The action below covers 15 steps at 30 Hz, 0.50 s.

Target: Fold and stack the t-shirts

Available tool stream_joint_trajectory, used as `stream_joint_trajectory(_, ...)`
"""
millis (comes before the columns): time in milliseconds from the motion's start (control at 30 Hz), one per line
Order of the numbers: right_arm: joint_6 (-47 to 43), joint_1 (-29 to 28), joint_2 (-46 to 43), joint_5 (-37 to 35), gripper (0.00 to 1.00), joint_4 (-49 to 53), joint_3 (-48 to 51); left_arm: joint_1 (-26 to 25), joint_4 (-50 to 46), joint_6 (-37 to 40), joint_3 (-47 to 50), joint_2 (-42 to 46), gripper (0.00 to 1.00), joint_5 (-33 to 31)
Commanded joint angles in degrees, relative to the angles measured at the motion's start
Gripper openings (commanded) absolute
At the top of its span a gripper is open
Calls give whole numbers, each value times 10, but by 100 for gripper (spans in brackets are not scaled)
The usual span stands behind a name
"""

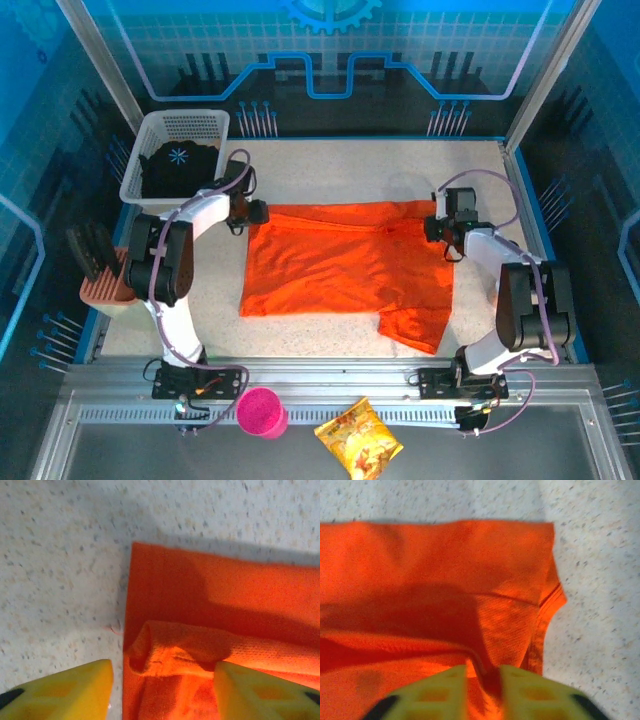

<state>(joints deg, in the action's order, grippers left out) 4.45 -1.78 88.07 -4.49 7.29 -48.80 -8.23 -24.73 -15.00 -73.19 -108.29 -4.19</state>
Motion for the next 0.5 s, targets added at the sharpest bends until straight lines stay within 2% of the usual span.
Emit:
stream_joint_trajectory(0,-14,9,-27,47,41,51,-12,-11,2,1,13,57,61,2)
stream_joint_trajectory(67,-20,9,-46,78,53,73,-29,-15,-8,3,13,76,62,-3)
stream_joint_trajectory(133,-20,9,-54,104,59,94,-52,-18,-16,3,11,93,62,-6)
stream_joint_trajectory(200,-12,6,-51,126,59,111,-79,-20,-21,1,8,109,61,-7)
stream_joint_trajectory(267,4,-2,-33,145,56,119,-105,-21,-21,-3,6,121,61,-7)
stream_joint_trajectory(333,17,-15,-4,154,44,117,-126,-21,-27,-9,-7,119,60,-11)
stream_joint_trajectory(400,28,-30,32,156,24,113,-143,-21,-37,-12,-29,100,56,-14)
stream_joint_trajectory(467,37,-44,70,159,9,118,-164,-21,-51,-15,-61,66,41,-8)
